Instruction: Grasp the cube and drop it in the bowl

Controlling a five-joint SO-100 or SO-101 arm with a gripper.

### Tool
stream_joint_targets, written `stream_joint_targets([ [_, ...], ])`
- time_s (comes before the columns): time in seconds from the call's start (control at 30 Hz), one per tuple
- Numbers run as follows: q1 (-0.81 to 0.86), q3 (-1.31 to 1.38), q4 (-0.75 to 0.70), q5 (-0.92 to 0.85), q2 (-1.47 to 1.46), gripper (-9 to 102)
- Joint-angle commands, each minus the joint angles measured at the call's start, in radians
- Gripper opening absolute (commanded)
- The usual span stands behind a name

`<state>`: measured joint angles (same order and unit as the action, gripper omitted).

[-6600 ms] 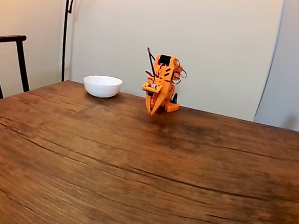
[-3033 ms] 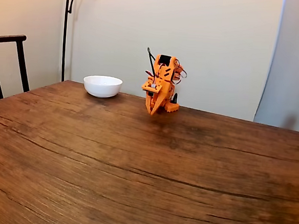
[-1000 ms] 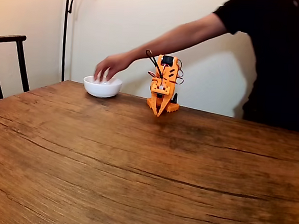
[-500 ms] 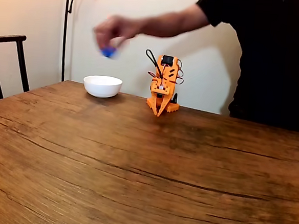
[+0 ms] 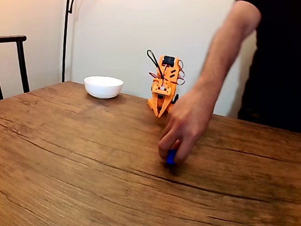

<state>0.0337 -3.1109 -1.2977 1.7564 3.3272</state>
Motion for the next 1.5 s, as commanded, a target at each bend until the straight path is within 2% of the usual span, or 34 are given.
stream_joint_targets([
  [0.0, 0.006, -0.002, -0.063, 0.003, -0.012, 0],
  [1.17, 0.008, -0.002, -0.063, 0.003, -0.012, 0],
  [1.47, -0.046, 0.043, 0.040, 0.005, -0.009, 0],
])
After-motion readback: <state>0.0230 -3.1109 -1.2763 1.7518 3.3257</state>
